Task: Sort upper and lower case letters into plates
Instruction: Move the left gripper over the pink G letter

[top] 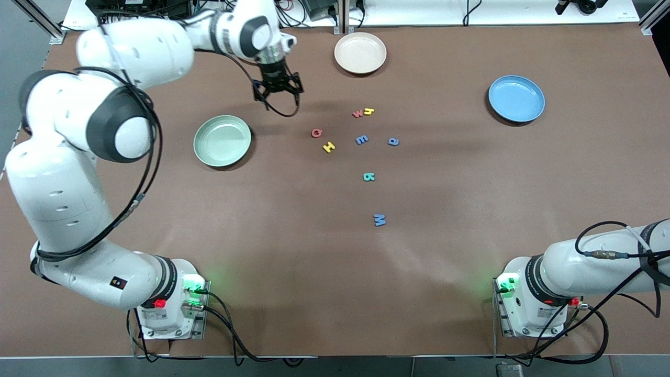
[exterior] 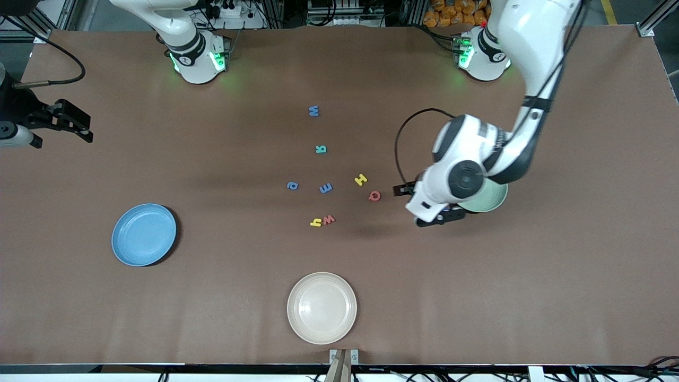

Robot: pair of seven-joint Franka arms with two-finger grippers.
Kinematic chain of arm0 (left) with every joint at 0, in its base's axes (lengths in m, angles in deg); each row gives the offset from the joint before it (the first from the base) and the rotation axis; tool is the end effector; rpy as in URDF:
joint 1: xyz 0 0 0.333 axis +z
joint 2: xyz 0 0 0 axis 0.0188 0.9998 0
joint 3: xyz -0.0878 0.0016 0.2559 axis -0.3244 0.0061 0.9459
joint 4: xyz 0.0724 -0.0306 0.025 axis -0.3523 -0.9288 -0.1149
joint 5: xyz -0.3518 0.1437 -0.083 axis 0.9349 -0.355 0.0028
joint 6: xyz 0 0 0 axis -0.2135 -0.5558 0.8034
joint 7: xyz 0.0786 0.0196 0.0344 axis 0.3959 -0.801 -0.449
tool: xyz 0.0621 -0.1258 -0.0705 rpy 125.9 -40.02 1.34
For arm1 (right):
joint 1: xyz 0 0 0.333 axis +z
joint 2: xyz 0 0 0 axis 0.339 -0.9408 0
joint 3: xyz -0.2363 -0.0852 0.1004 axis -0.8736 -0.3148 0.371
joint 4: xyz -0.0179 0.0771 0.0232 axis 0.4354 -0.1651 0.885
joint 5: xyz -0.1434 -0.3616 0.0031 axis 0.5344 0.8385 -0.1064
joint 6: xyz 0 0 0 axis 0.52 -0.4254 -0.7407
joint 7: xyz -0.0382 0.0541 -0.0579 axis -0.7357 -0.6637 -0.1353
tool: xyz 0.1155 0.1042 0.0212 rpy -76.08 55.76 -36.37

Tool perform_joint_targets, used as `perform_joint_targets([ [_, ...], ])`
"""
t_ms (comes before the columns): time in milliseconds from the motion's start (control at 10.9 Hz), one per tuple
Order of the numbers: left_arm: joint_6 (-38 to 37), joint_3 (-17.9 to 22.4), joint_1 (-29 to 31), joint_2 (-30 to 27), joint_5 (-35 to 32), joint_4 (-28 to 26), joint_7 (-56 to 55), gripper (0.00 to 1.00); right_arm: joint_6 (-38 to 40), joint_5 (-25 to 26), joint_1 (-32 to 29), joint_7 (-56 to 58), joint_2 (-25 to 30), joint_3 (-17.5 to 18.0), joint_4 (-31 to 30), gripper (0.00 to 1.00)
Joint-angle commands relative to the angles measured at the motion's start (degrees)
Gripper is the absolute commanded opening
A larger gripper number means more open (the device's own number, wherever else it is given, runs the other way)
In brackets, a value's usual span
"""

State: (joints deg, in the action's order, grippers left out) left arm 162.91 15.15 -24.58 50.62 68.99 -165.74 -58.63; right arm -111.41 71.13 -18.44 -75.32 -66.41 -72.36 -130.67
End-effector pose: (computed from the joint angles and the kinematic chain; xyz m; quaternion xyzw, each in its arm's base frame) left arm 0.5289 -0.3379 0.2013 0.9851 0.1059 -0.1340 0.0210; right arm 0.5449 0.0072 0.5389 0.9974 0.0688 0.0117 0.0193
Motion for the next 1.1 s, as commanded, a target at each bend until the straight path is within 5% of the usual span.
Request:
perform_joint_targets([
  [0, 6.2, 0.4, -4.5, 2.2, -0.1, 1.4, -9.2, 1.0, 0.0, -0.4, 0.2, 0.6, 0.4, -0.3, -0.2, 1.0],
  [276, 14.1, -0.5, -8.4, 5.3, -10.0, -0.6, -19.1, 1.0, 0.0, -0.4, 0.2, 0.6, 0.4, -0.3, -0.2, 1.0],
  [644, 28.9, -0.7, -9.4, 5.8, -10.6, -10.8, -22.1, 1.0, 0.0, -0.4, 0.2, 0.6, 0.4, -0.3, -0.2, 1.0],
  [1011, 30.4, -0.7, -9.8, 6.1, -10.6, -11.9, -22.1, 1.0, 0.0, -0.4, 0.3, 0.6, 0.3, -0.3, -0.2, 1.0],
])
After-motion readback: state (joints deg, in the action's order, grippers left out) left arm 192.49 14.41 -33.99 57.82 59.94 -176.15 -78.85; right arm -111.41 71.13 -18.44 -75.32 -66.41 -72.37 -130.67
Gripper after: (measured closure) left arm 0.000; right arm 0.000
